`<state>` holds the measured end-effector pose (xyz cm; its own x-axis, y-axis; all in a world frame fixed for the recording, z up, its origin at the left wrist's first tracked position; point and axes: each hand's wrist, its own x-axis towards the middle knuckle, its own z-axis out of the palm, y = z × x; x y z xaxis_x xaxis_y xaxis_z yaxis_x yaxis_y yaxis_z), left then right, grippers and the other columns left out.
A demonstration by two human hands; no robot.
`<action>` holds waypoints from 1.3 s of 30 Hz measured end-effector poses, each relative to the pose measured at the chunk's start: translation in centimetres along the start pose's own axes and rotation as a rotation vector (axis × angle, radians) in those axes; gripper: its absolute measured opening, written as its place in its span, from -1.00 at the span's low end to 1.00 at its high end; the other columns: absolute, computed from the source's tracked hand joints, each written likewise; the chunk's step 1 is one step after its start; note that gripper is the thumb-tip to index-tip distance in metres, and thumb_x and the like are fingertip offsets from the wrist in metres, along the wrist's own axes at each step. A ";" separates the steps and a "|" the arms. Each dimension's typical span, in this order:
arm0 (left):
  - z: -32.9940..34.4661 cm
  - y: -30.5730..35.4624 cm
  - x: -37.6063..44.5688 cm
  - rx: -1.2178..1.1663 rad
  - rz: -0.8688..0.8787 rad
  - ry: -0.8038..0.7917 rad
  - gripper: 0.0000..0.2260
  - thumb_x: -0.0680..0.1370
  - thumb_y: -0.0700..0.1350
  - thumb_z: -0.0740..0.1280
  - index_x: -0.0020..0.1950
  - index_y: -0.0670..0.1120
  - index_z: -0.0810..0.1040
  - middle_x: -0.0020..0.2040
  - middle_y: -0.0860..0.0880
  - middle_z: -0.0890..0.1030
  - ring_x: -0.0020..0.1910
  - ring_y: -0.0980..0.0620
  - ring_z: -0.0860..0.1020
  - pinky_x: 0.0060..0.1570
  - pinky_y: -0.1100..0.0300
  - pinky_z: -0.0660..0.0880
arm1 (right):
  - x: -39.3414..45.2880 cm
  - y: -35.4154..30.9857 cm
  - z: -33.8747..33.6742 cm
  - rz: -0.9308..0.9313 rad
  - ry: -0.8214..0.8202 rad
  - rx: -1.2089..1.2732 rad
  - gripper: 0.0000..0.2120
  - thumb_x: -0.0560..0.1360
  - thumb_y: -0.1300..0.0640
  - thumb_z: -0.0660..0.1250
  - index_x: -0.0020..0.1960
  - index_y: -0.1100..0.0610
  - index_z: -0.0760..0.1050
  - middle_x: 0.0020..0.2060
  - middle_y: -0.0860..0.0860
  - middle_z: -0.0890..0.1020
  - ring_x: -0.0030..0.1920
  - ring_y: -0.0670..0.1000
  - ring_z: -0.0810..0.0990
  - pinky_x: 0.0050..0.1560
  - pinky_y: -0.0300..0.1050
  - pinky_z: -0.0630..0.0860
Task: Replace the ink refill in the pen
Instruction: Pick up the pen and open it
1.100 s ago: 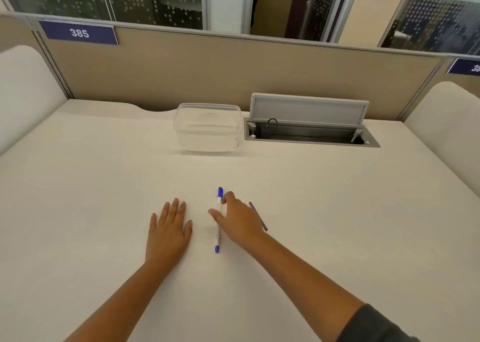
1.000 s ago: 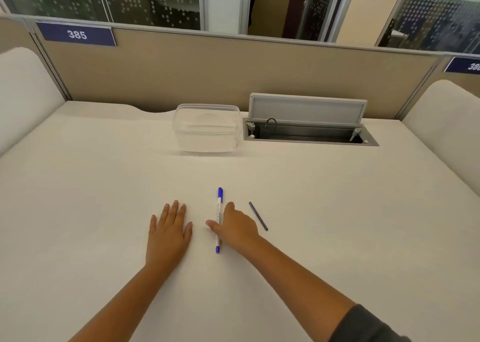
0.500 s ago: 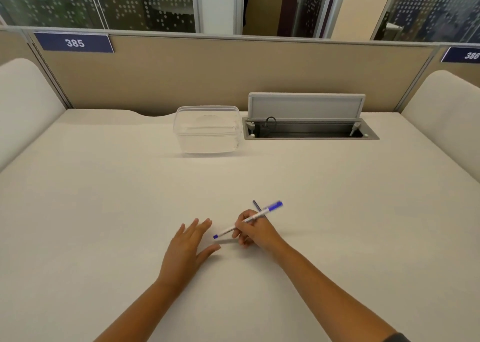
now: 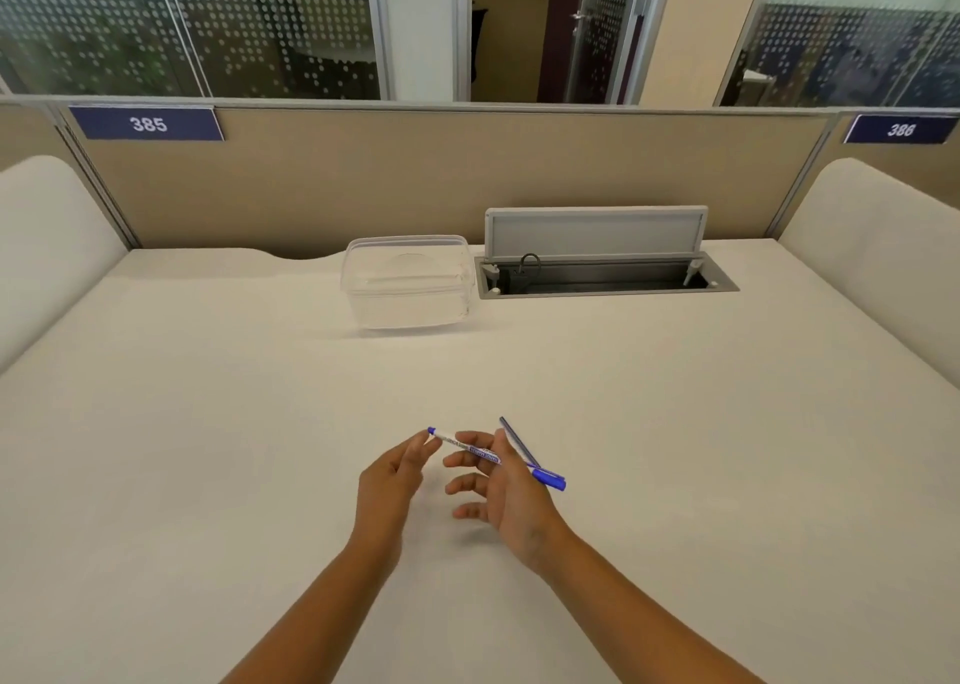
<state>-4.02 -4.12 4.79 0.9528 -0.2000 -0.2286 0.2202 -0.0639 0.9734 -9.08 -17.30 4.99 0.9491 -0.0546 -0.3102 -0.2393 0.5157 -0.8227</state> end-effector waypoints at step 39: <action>1.1 6.6 2.0 -0.200 0.052 -0.544 -0.72 0.61 -0.10 0.10 0.09 -0.04 0.61 -0.20 0.01 0.68 0.01 0.01 0.64 0.01 0.33 0.55 | -1.2 -3.2 1.1 0.083 -0.113 -0.334 -0.59 0.57 -0.20 0.02 -0.37 -0.01 0.29 -0.56 -0.14 0.26 -0.56 -0.14 0.13 -0.60 -0.33 0.13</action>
<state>-0.88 -5.97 10.72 0.7304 -0.6750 -0.1044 0.2615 0.1352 0.9557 -9.24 -17.93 8.52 0.9356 0.0803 -0.3437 -0.3529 0.2058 -0.9127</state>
